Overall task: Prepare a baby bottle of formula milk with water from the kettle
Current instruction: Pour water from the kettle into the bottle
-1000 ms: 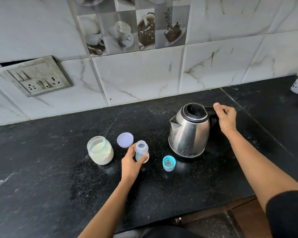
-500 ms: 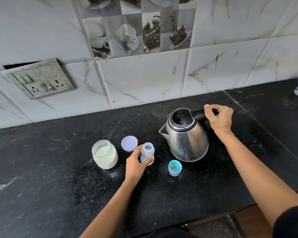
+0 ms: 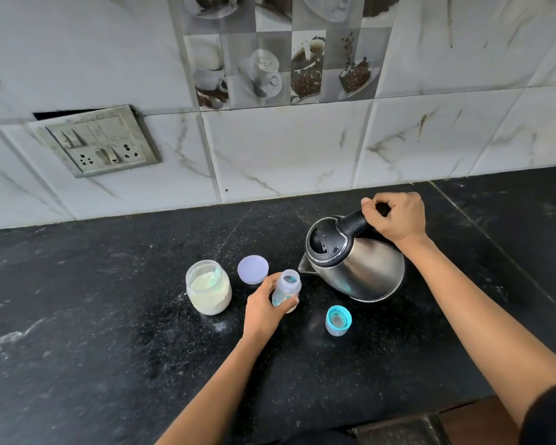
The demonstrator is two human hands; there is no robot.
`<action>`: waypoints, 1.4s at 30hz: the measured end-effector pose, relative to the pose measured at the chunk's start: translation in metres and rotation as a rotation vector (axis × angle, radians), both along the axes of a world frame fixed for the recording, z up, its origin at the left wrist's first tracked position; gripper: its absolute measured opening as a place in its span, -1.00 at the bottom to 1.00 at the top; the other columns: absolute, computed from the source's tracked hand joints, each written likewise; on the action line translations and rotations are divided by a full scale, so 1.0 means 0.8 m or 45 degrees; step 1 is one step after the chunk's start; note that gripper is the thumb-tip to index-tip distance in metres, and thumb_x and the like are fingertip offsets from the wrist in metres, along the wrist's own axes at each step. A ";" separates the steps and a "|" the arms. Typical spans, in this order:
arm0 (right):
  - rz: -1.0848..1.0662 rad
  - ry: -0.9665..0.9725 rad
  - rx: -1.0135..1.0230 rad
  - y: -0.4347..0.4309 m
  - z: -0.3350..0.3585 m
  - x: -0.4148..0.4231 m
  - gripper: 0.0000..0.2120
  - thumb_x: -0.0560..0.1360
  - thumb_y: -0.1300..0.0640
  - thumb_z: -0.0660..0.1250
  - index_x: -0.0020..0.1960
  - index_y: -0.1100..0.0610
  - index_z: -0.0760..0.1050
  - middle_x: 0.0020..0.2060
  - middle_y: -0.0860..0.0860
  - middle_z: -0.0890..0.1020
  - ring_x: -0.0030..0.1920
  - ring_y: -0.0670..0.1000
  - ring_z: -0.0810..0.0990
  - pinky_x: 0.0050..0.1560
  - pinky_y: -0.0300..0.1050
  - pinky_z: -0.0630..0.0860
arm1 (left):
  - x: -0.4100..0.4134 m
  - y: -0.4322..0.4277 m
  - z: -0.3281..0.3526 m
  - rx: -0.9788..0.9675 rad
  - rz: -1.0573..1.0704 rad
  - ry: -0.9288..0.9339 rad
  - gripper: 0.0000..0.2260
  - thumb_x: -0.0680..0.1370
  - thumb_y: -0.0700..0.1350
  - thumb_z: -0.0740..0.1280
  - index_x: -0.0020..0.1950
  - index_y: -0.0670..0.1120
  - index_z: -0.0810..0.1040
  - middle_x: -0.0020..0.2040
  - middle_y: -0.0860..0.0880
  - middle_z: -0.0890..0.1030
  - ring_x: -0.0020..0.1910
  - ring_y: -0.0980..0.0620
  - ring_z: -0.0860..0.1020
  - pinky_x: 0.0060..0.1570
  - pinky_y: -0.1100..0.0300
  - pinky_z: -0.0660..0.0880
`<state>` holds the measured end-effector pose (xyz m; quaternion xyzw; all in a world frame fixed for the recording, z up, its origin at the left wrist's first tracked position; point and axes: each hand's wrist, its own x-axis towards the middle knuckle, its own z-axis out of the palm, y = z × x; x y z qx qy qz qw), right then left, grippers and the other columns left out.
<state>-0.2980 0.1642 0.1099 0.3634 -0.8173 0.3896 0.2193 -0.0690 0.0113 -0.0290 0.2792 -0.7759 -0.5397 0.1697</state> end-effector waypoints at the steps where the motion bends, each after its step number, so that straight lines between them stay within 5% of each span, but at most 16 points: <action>1: -0.011 0.011 0.018 -0.002 0.001 0.002 -0.52 0.39 -0.20 0.19 -0.43 0.16 0.57 -0.62 0.00 0.37 -0.54 0.10 0.36 -0.39 -0.17 0.28 | 0.000 -0.001 0.000 0.002 -0.002 0.001 -0.54 0.37 -0.11 0.54 0.20 0.18 0.50 0.10 0.26 0.60 0.09 0.30 0.54 0.12 0.35 0.46; 13: -0.045 0.077 0.094 -0.014 0.018 0.020 -0.52 0.36 -0.22 0.18 -0.43 0.13 0.58 -0.63 0.00 0.35 -0.52 0.08 0.36 -0.37 -0.18 0.31 | 0.003 -0.002 0.005 0.000 -0.021 -0.019 -0.54 0.36 -0.10 0.54 0.09 0.30 0.46 0.05 0.31 0.58 0.06 0.36 0.52 0.06 0.42 0.43; 22: -0.030 0.225 0.109 -0.017 0.037 0.024 -0.54 0.37 -0.18 0.20 -0.45 0.15 0.59 -0.65 0.06 0.44 -0.55 0.03 0.32 -0.41 -0.23 0.28 | 0.003 -0.005 0.002 0.005 -0.038 -0.029 -0.51 0.36 -0.08 0.54 0.22 0.17 0.50 0.12 0.25 0.59 0.11 0.27 0.53 0.16 0.30 0.45; 42: -0.008 0.268 0.142 -0.005 0.068 0.036 -0.54 0.37 -0.18 0.19 -0.48 0.14 0.55 -0.64 -0.07 0.26 -0.55 0.03 0.28 -0.39 -0.24 0.23 | 0.009 0.000 0.004 -0.013 -0.037 0.009 -0.53 0.34 -0.07 0.53 0.18 0.22 0.49 0.08 0.26 0.60 0.08 0.28 0.54 0.13 0.27 0.49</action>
